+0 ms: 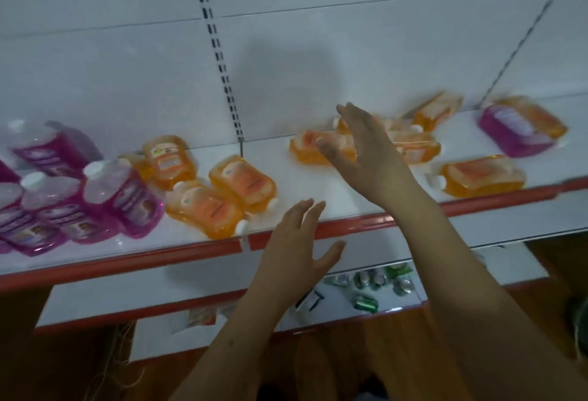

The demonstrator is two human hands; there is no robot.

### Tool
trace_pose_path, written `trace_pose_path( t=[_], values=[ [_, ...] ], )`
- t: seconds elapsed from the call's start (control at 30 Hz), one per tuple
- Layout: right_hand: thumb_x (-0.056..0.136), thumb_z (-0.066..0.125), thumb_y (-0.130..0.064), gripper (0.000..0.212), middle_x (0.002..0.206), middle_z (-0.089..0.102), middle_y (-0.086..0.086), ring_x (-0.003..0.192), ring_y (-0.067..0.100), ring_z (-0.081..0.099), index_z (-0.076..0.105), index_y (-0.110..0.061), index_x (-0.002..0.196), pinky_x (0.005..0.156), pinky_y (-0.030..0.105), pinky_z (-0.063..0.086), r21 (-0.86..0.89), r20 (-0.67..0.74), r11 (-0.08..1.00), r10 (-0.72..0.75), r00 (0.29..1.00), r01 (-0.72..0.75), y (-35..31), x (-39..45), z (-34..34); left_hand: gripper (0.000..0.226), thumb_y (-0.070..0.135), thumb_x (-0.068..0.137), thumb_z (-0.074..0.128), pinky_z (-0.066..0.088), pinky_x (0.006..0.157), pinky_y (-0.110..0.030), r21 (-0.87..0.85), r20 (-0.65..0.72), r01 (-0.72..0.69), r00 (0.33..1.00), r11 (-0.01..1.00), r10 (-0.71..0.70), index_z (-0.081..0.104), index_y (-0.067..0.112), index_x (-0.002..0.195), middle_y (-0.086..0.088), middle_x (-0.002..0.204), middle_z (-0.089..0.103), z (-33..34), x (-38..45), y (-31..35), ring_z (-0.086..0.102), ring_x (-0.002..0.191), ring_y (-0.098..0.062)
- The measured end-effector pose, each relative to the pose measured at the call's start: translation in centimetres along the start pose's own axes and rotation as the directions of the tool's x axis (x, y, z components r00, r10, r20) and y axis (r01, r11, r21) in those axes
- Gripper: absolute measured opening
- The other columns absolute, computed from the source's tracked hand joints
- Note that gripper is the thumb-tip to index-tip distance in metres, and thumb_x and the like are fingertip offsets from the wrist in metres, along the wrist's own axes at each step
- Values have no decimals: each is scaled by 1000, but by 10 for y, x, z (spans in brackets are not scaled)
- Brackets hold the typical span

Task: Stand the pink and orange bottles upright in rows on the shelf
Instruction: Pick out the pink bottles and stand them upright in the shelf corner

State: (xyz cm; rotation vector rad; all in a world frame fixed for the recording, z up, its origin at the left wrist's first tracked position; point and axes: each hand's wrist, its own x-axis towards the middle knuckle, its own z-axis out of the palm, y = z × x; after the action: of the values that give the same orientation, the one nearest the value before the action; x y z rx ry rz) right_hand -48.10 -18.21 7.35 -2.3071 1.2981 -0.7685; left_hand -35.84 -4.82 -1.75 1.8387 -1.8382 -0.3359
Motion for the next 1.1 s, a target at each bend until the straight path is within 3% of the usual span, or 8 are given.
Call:
trace_pose_path(
  t=[0.3,0.53,0.7,0.83,0.97,1.1],
  values=[
    [91,41,-68,82,163,22,1,150,16,17,24,-20,155,118,33,20,-100,-156,982,141,978,-158,189,-48,-151,70,56,94,53,34,117,-38,32,21,-105,994,994,104,36,20,151,-3,156,37,101,88,155,34,143,-18],
    [89,45,-67,81,156,34,7,145,22,29,33,-15,150,116,40,30,-86,-214,970,203,955,-226,281,-50,-221,66,53,93,56,37,114,-38,85,38,-214,977,973,211,41,17,147,-6,150,44,151,154,229,39,139,-22],
    [91,48,-62,81,160,27,6,148,20,24,25,-15,154,116,36,25,-114,-194,954,252,948,-277,328,-17,-232,68,60,91,46,37,114,-42,112,84,-228,972,967,220,44,20,145,-5,149,46,184,208,243,39,140,-24],
    [92,54,-49,71,150,39,11,134,29,43,31,-14,149,105,41,41,-125,-155,943,289,945,-309,370,30,-214,66,62,92,45,38,113,-44,116,157,-178,975,977,159,43,25,146,0,149,46,209,250,239,41,138,-21],
    [92,57,-45,69,139,48,16,121,32,52,33,-11,147,90,39,48,-265,-51,904,335,941,-336,398,78,-182,64,63,94,40,36,113,-43,80,267,-150,956,985,123,38,29,148,3,152,42,222,279,234,40,137,-19],
    [89,57,-55,78,134,48,17,124,32,46,31,-8,145,86,39,49,-502,11,803,378,926,-322,414,105,-151,57,58,98,42,35,112,-37,65,295,-91,953,994,68,41,29,148,5,150,42,225,305,237,40,135,-16]
  ],
)
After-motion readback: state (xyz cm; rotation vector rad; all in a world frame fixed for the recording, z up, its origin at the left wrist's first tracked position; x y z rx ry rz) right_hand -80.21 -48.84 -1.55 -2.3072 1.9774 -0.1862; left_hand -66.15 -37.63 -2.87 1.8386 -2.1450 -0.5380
